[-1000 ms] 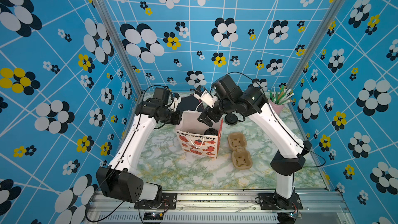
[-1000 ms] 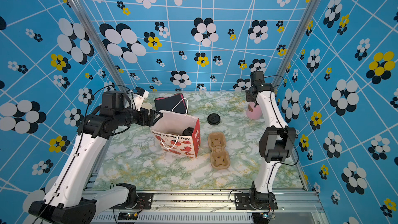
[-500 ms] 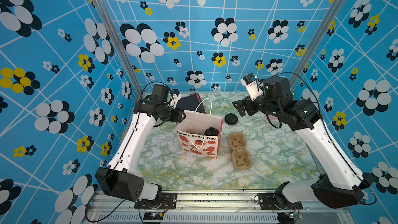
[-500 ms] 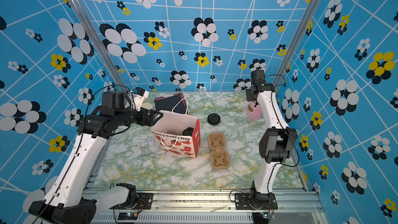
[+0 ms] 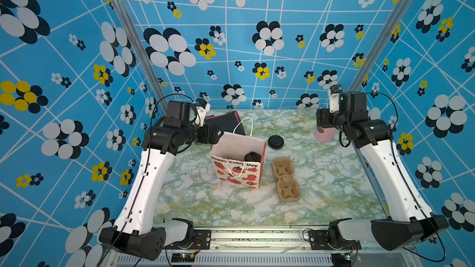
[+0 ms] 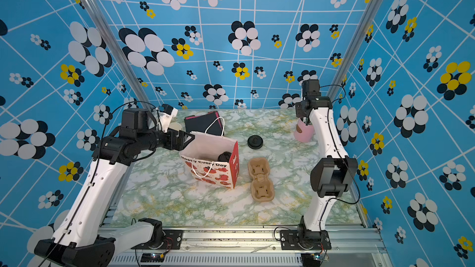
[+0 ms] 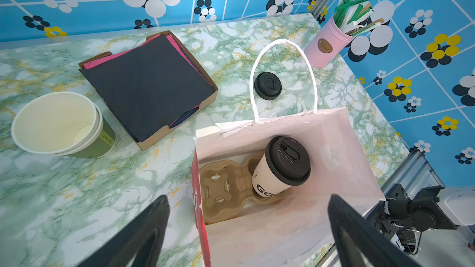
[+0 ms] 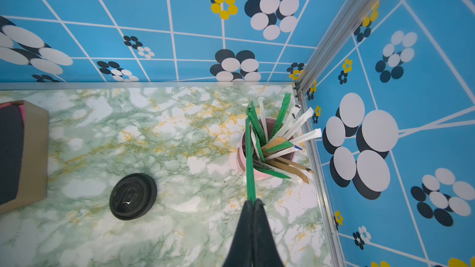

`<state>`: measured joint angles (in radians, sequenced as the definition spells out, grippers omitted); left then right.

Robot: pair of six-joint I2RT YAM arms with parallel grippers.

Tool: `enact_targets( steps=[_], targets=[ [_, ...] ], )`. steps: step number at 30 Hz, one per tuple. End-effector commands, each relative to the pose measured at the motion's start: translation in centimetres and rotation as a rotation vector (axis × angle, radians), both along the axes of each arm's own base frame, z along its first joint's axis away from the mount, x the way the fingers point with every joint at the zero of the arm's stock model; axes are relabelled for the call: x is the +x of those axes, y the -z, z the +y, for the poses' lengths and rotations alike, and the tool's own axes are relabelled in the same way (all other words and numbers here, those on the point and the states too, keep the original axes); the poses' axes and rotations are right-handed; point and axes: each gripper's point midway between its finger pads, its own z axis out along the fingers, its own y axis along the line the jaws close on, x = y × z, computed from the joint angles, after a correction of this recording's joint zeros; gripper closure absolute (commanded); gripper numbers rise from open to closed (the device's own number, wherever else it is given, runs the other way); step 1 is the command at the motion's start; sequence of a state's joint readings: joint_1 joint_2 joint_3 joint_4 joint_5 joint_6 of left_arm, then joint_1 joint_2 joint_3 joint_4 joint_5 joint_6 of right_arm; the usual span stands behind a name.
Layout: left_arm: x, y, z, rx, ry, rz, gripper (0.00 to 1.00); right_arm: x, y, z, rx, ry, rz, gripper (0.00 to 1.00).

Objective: Pack a coffee takeout order
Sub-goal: Pick up the straw from the storage cup.

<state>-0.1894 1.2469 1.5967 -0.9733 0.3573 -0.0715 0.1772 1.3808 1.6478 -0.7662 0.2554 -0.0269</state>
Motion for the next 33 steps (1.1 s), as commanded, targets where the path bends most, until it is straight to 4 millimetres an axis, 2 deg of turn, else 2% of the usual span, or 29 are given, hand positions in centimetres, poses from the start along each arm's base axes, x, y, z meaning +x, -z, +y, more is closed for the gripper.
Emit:
enact_targets(
  steps=[1, 3, 9, 18, 26, 33],
  targets=[
    [-0.4, -0.3, -0.4, -0.044, 0.024, -0.031, 0.06, 1.6, 1.2, -2.2, 0.004, 0.081, 0.007, 0.27],
    [-0.7, -0.2, -0.5, -0.046, 0.034, -0.038, 0.06, 2.5, 2.1, -3.7, 0.015, 0.113, 0.024, 0.30],
    [-0.9, -0.2, -0.9, -0.053, 0.064, -0.061, 0.04, 5.8, 4.7, -5.3, 0.005, 0.138, 0.093, 0.39],
    [-1.0, 0.1, -1.1, -0.058, 0.082, -0.063, 0.04, 9.8, 8.4, -6.4, -0.015, 0.141, 0.195, 0.55],
    [-1.3, 0.3, -1.1, -0.053, 0.083, -0.063, 0.03, 10.9, 10.5, -7.1, -0.056, 0.143, 0.269, 0.68],
    [-1.2, 0.6, -1.1, -0.058, 0.084, -0.056, 0.03, 10.8, 11.8, -7.2, -0.066, 0.141, 0.311, 0.73]
  ],
)
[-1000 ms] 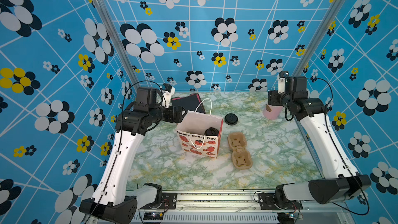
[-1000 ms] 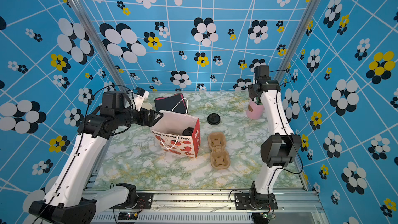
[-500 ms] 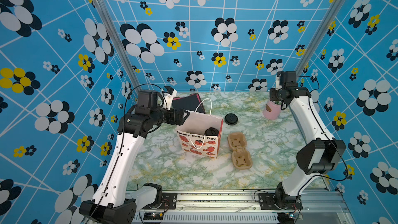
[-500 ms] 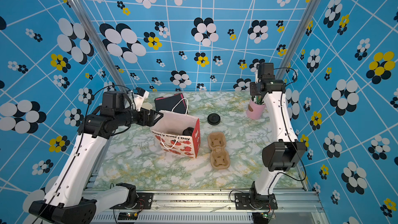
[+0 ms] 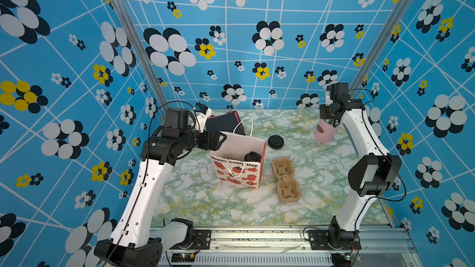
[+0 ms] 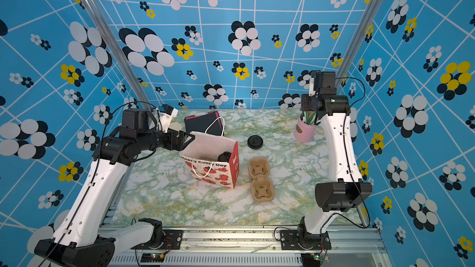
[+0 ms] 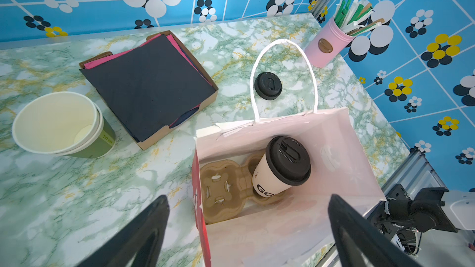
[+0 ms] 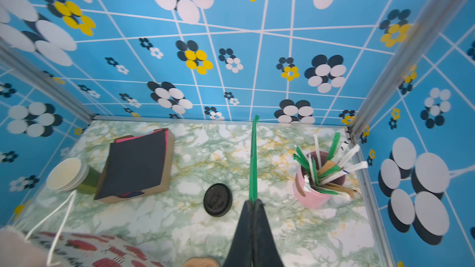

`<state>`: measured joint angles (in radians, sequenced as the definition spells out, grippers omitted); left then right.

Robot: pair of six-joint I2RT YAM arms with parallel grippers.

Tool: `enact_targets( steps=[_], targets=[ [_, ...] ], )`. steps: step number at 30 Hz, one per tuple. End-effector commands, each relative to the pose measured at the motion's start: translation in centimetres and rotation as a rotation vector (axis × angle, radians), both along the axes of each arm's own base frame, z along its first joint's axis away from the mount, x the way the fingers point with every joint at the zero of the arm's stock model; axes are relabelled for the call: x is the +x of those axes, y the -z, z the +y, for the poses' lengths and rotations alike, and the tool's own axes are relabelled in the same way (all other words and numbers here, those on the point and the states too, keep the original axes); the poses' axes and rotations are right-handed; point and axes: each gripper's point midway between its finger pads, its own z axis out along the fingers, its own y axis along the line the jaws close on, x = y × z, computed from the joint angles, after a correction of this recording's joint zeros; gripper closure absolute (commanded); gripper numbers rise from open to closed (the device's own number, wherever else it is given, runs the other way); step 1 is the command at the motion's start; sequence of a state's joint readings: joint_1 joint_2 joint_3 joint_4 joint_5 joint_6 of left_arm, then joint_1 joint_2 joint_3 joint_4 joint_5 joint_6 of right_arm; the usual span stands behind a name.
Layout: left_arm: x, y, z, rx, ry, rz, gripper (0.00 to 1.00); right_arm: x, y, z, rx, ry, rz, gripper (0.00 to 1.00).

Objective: Pack a coffee takeout order
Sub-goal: Pick up the straw from the storage cup.

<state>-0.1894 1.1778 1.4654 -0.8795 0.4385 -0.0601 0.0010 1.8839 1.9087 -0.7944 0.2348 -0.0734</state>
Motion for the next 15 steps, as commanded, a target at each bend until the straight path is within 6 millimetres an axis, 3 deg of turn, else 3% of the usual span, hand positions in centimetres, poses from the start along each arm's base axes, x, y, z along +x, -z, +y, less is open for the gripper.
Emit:
enact_targets(
  steps=[1, 9, 15],
  targets=[
    [-0.1, -0.5, 0.0, -0.010, 0.014, -0.027, 0.03, -0.2, 0.6, -0.6, -0.021, 0.009, 0.039, 0.73],
    [0.0, -0.2, -0.1, -0.008, 0.015, -0.023, 0.03, 0.2, 1.6, -1.0, -0.051, 0.008, 0.065, 0.81],
    [0.1, 0.1, -0.1, -0.011, 0.014, -0.015, 0.03, 0.4, 1.7, -1.5, -0.085, 0.015, 0.067, 0.93]
  ],
)
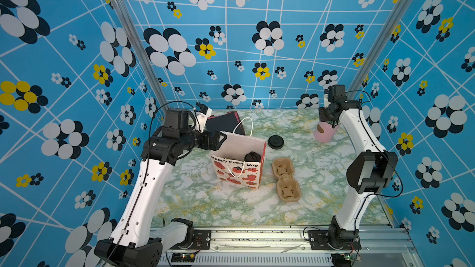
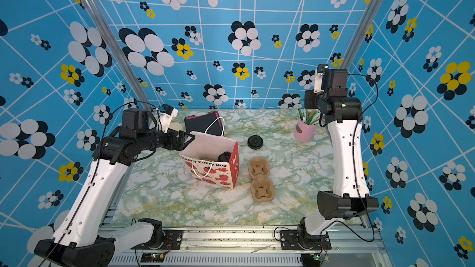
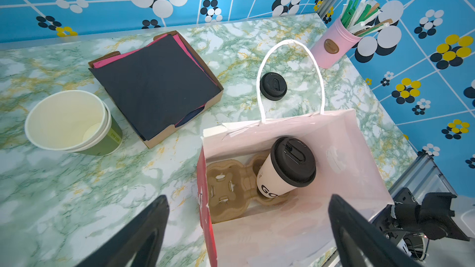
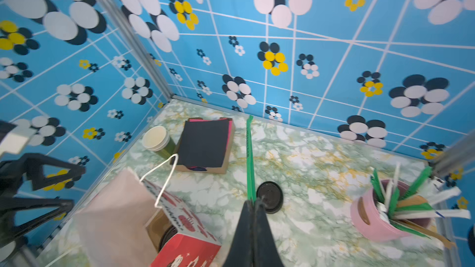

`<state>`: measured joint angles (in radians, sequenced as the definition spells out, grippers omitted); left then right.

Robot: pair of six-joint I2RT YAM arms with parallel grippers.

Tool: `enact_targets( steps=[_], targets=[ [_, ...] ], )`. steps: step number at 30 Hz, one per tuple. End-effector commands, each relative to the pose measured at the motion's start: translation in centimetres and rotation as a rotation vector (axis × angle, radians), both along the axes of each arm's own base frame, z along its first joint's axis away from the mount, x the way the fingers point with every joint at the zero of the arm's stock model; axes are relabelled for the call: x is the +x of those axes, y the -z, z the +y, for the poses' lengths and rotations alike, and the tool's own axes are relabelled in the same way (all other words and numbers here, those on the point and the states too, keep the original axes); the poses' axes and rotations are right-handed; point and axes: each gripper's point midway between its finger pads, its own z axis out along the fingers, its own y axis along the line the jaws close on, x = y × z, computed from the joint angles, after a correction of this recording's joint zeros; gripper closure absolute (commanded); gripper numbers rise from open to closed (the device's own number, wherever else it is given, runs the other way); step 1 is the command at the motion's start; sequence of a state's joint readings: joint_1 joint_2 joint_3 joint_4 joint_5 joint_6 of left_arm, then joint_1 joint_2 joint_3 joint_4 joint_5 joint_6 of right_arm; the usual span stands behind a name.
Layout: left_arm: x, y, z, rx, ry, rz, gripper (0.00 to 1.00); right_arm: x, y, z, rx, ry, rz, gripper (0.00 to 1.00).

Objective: Pack a coffee takeout order
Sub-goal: Pick up the straw from the storage cup.

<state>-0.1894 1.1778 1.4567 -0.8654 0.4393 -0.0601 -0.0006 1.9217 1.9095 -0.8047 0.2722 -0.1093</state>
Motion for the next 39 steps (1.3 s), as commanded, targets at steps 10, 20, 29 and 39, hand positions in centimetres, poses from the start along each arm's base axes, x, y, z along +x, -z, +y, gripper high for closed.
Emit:
enact_targets(
  steps=[10, 20, 29, 39],
  targets=[
    [0.0, 0.0, -0.2, -0.018, 0.014, -0.007, 0.03, -0.2, -3.2, -0.5, -0.016, 0.006, -0.063, 1.00],
    [0.0, -0.1, -0.2, -0.025, 0.012, -0.007, 0.03, -1.8, -6.4, -0.1, 0.004, -0.004, -0.096, 1.00],
    [0.1, -0.1, -0.3, -0.027, 0.011, -0.007, 0.03, -3.7, -10.7, 0.7, 0.059, -0.013, -0.180, 1.00],
    [0.2, -0.2, -0.3, -0.025, 0.012, -0.010, 0.03, -7.3, -16.6, 2.3, 0.150, -0.051, -0.297, 1.00]
  ],
)
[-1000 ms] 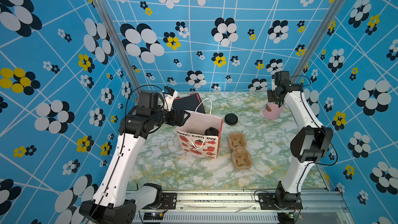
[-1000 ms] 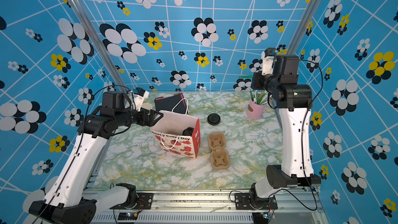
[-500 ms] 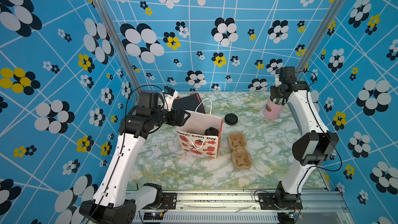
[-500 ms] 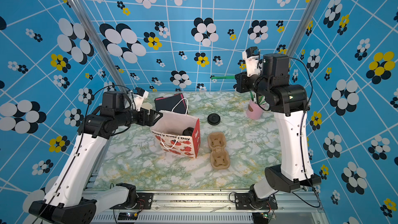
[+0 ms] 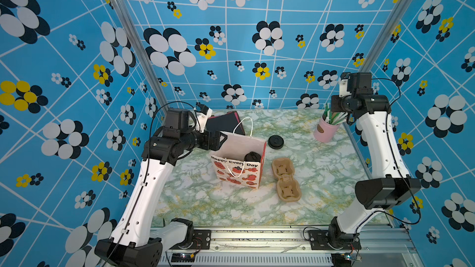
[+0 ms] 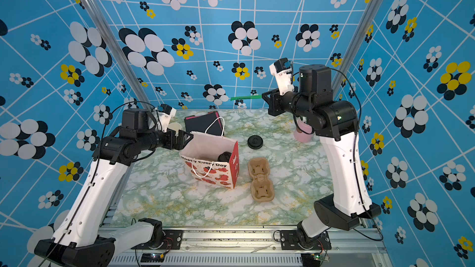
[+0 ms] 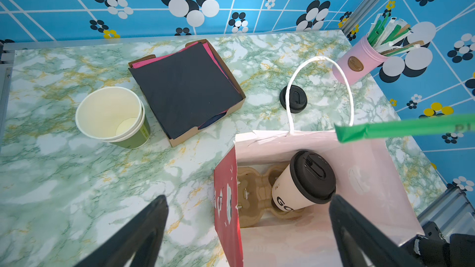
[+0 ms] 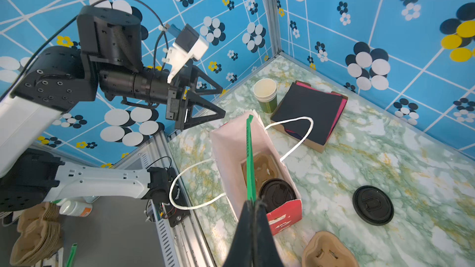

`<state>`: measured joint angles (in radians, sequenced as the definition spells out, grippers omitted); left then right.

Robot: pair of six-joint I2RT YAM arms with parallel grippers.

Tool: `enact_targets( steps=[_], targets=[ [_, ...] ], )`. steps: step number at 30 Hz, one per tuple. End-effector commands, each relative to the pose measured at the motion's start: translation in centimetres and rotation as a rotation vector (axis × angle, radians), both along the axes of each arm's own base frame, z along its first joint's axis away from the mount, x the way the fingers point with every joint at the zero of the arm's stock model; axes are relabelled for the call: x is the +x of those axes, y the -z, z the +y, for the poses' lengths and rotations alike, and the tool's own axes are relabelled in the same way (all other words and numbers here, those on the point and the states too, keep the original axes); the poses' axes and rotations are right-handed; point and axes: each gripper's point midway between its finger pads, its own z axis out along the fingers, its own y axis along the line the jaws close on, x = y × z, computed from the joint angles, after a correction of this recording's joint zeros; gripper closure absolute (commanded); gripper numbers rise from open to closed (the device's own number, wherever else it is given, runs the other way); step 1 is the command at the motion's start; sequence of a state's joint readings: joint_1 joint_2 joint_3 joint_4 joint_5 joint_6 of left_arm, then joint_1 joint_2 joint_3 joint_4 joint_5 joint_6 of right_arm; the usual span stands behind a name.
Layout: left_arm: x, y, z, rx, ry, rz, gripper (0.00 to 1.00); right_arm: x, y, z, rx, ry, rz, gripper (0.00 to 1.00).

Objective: Pack a coffee takeout order
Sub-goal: Pick up the straw from the storage cup.

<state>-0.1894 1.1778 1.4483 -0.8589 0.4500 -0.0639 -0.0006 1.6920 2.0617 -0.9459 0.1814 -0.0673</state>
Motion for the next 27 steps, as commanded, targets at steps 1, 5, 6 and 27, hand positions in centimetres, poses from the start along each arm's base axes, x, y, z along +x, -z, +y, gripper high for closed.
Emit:
enact_targets(
  steps=[1, 5, 6, 27],
  targets=[
    [0.2, -0.4, -0.1, -0.015, 0.004, -0.016, 0.03, -2.2, -3.1, 0.9, 0.064, -0.027, -0.061, 1.00],
    [0.3, -0.5, 0.0, -0.013, 0.001, -0.021, 0.02, -3.9, -5.8, 1.7, 0.098, -0.054, -0.119, 1.00],
    [0.3, -0.5, 0.0, -0.012, 0.001, -0.021, 0.02, -4.3, -6.4, 2.0, 0.114, -0.066, -0.132, 1.00],
    [0.6, -0.6, 1.4, 0.030, -0.079, -0.033, 0.02, -12.1, -12.8, 20.7, 0.374, -0.717, -0.177, 1.00]
  ],
)
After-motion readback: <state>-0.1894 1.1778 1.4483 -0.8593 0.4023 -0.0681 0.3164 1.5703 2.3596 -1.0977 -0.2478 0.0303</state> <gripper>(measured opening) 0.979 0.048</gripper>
